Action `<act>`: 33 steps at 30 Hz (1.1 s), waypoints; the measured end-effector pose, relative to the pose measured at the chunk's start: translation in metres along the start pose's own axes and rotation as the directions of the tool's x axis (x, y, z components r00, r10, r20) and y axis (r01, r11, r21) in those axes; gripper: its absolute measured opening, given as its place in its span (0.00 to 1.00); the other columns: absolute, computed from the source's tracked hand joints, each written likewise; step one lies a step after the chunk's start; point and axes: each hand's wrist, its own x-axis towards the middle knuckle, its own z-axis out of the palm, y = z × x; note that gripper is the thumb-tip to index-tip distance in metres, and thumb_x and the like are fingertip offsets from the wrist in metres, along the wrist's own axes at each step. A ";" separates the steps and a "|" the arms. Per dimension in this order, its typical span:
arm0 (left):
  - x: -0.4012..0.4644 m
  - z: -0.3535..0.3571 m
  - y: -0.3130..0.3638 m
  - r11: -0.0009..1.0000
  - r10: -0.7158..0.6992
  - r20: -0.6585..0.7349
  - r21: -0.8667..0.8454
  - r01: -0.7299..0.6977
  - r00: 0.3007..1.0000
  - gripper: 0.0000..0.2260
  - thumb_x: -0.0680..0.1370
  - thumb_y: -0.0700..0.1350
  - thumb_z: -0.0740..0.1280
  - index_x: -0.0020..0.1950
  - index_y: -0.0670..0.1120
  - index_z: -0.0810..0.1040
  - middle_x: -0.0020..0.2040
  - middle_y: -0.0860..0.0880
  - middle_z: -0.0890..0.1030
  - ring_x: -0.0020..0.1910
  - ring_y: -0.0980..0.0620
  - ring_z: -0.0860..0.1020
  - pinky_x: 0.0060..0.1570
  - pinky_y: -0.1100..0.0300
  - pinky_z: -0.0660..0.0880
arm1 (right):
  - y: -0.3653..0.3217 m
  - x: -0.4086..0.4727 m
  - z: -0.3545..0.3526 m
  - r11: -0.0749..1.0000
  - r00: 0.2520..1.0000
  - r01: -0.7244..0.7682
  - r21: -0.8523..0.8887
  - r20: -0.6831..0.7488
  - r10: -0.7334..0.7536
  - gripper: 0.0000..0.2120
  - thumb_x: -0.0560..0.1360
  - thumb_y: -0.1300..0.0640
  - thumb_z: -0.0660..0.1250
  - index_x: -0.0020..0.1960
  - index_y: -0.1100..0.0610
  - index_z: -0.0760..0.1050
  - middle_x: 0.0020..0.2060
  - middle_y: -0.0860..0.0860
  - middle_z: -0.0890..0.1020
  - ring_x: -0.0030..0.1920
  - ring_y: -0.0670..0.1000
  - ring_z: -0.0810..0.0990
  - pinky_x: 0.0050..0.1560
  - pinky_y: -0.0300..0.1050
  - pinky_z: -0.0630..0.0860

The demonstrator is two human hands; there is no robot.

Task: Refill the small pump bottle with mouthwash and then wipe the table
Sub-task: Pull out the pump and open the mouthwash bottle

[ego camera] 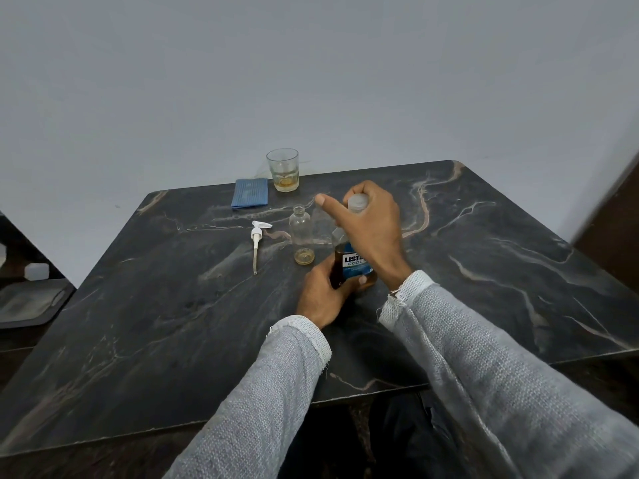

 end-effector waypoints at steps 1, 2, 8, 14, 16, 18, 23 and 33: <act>0.000 0.001 0.000 1.000 -0.005 0.005 -0.011 0.005 1.000 0.21 0.70 0.46 0.76 0.61 0.46 0.78 0.55 0.51 0.84 0.55 0.55 0.82 0.61 0.50 0.76 | 0.000 0.001 0.002 1.000 1.000 -0.017 -0.015 -0.014 0.016 0.20 0.67 0.36 0.73 0.42 0.52 0.75 0.33 0.48 0.82 0.33 0.46 0.83 0.36 0.48 0.82; 0.000 0.002 -0.001 1.000 -0.014 0.010 -0.024 0.014 1.000 0.22 0.69 0.46 0.77 0.61 0.46 0.78 0.54 0.50 0.84 0.55 0.54 0.82 0.61 0.49 0.76 | 0.000 0.002 0.002 0.999 0.999 -0.028 -0.026 -0.019 0.028 0.20 0.67 0.36 0.73 0.41 0.52 0.75 0.32 0.48 0.83 0.33 0.46 0.83 0.37 0.50 0.82; 0.005 0.004 0.001 0.997 -0.039 0.033 -0.067 0.041 0.999 0.14 0.71 0.41 0.76 0.53 0.53 0.79 0.50 0.54 0.85 0.51 0.59 0.82 0.60 0.55 0.77 | 0.001 0.003 -0.002 1.000 0.998 0.016 -0.005 0.068 -0.015 0.13 0.72 0.42 0.71 0.42 0.51 0.77 0.30 0.44 0.84 0.33 0.40 0.83 0.39 0.43 0.82; 0.007 0.000 0.006 0.988 -0.025 0.126 -0.150 0.043 0.992 0.15 0.73 0.35 0.72 0.54 0.51 0.78 0.52 0.52 0.84 0.53 0.59 0.82 0.57 0.66 0.75 | -0.002 0.016 -0.021 0.988 0.901 0.063 0.139 0.417 -0.116 0.11 0.74 0.51 0.72 0.43 0.59 0.79 0.34 0.51 0.85 0.37 0.50 0.85 0.43 0.39 0.80; 0.006 -0.003 0.006 0.993 0.002 0.145 -0.116 0.016 0.989 0.15 0.73 0.36 0.72 0.55 0.53 0.77 0.53 0.52 0.83 0.54 0.60 0.81 0.56 0.68 0.74 | -0.002 0.020 -0.029 0.980 0.835 0.042 0.193 0.532 -0.141 0.09 0.75 0.53 0.72 0.44 0.60 0.78 0.36 0.53 0.85 0.42 0.54 0.85 0.48 0.43 0.81; 0.006 -0.004 0.007 0.998 0.012 0.155 -0.069 -0.001 0.988 0.16 0.73 0.38 0.72 0.56 0.54 0.76 0.55 0.54 0.83 0.55 0.61 0.80 0.57 0.69 0.73 | -0.002 0.025 -0.035 0.974 0.793 -0.002 0.228 0.593 -0.138 0.08 0.75 0.55 0.71 0.44 0.59 0.77 0.37 0.54 0.85 0.45 0.57 0.85 0.49 0.45 0.81; 0.006 -0.003 0.003 0.999 0.007 0.146 -0.043 0.000 0.989 0.17 0.73 0.40 0.73 0.56 0.57 0.76 0.53 0.58 0.83 0.55 0.63 0.80 0.57 0.67 0.73 | -0.001 0.025 -0.033 0.994 0.866 0.079 0.074 0.489 -0.105 0.13 0.72 0.48 0.73 0.46 0.56 0.76 0.39 0.46 0.82 0.38 0.40 0.80 0.38 0.33 0.75; 0.006 -0.002 0.003 0.999 0.009 0.144 -0.054 -0.002 0.990 0.18 0.73 0.40 0.74 0.60 0.51 0.76 0.57 0.53 0.83 0.58 0.58 0.80 0.64 0.56 0.73 | -0.014 0.031 -0.057 0.844 0.846 0.409 -0.347 0.490 -0.208 0.17 0.73 0.43 0.70 0.53 0.55 0.76 0.45 0.46 0.77 0.41 0.40 0.73 0.37 0.30 0.66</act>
